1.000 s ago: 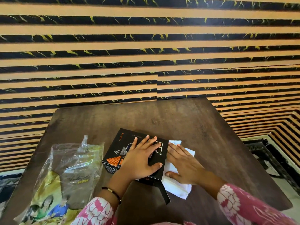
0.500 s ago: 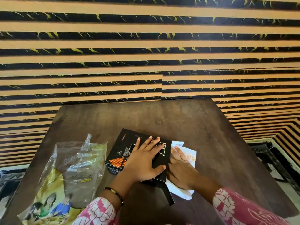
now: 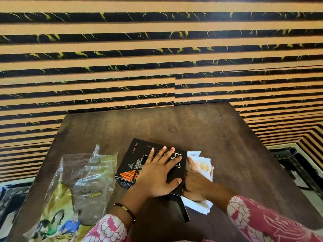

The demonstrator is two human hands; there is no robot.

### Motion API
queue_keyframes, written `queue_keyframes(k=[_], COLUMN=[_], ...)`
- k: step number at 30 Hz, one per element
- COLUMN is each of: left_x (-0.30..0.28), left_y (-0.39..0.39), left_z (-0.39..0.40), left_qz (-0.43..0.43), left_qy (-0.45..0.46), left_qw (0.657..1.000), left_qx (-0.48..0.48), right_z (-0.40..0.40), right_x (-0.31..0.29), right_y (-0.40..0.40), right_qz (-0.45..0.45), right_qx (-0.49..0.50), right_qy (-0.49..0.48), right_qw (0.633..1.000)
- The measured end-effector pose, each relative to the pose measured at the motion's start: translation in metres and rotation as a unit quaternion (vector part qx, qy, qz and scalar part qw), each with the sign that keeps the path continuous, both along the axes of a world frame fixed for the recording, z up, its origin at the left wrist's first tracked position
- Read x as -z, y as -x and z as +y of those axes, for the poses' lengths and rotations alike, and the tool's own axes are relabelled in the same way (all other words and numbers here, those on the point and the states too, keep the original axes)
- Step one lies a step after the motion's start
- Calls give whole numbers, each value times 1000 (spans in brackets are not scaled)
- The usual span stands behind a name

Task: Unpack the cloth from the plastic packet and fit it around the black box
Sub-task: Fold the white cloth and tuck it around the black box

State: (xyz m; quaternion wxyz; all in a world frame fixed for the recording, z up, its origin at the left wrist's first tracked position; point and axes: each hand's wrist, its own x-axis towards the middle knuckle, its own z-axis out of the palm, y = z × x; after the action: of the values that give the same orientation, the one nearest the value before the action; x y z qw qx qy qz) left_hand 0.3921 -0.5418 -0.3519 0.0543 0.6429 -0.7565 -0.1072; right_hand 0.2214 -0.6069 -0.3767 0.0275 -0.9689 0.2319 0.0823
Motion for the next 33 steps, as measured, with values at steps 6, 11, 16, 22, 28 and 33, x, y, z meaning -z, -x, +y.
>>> queue_keyframes(k=[6,11,16,22,28,33], left_x=[-1,-1,2,1,1,0], left_y=[1,1,2,3,3,3], left_z=[1,0,-2,-1,0,1], left_qz=[11,35,28,20,19,17], left_qy=[7,20,25,23,24,22], left_qw=[1000,999,999,999,999,999], left_qx=[-8,-18,-21,-24,-21,-17], right_z=[0,40,62,66,56,52], right_x=[-3,10,12,3,-1,-10], right_y=[6,41,44,36,36,18], right_qz=[-37,-240,-264,-249,-267,-296], right_qx=[16,259,478,487,551,509], right_qy=[-56,-137,-260,-309,-387,-466], right_qw=[998,926,796,778,690,660])
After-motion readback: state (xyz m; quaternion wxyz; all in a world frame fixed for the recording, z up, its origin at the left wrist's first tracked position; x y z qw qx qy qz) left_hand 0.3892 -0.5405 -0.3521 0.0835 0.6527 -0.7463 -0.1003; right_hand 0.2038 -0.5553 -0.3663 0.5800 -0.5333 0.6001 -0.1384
